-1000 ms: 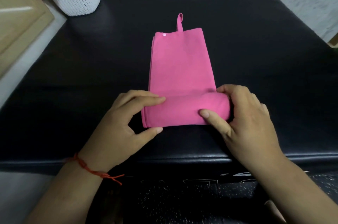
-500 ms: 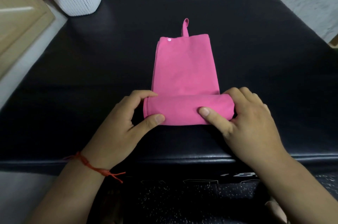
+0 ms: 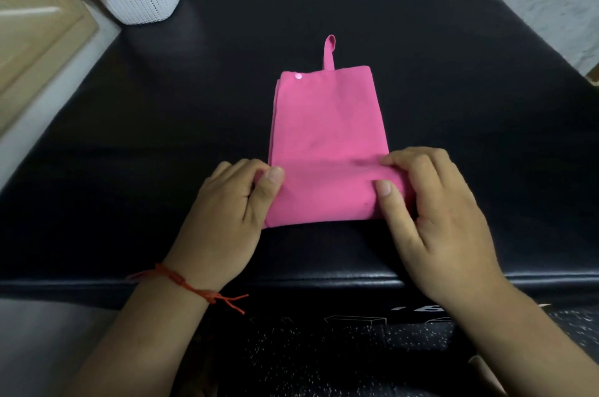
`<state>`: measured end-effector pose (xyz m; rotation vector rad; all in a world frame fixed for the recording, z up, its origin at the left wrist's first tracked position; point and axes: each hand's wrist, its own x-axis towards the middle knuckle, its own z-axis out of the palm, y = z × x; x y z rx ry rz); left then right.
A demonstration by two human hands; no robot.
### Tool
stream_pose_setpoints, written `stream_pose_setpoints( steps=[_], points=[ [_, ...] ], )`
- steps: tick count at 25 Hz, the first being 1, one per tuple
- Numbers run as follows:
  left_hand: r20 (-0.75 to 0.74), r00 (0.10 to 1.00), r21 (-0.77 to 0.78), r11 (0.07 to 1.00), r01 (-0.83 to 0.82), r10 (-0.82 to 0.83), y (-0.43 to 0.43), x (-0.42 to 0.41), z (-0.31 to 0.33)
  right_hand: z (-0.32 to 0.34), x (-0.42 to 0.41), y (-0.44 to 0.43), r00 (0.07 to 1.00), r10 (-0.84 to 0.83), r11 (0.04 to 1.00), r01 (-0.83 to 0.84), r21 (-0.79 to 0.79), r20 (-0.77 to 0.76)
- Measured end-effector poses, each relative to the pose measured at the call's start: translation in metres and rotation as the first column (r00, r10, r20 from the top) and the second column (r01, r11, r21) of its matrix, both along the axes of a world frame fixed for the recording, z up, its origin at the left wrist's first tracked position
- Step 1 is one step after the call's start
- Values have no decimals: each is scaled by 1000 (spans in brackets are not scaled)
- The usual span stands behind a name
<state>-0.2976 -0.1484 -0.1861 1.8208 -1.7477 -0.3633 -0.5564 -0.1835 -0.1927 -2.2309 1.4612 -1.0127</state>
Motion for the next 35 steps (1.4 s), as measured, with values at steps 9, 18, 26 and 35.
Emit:
stream_pose_setpoints(
  steps=[9,18,26,35],
  points=[
    [-69,994,-46,995,-84,80,1,-12,1,7,-6,-8,994,56,988,-68,142,91],
    [-195,949,-158,963,220,-249,12,4,4,10,-1,-12,991,-3,986,-20,168,134],
    [-371,920,-43,992,122,-129,11,1,11,2,-2,-6,987,70,996,-78,49,144],
    [-365,927,-30,996,81,-86,10,-2,14,0,-6,-6,973,207,978,-208,-2,101]
  ],
)
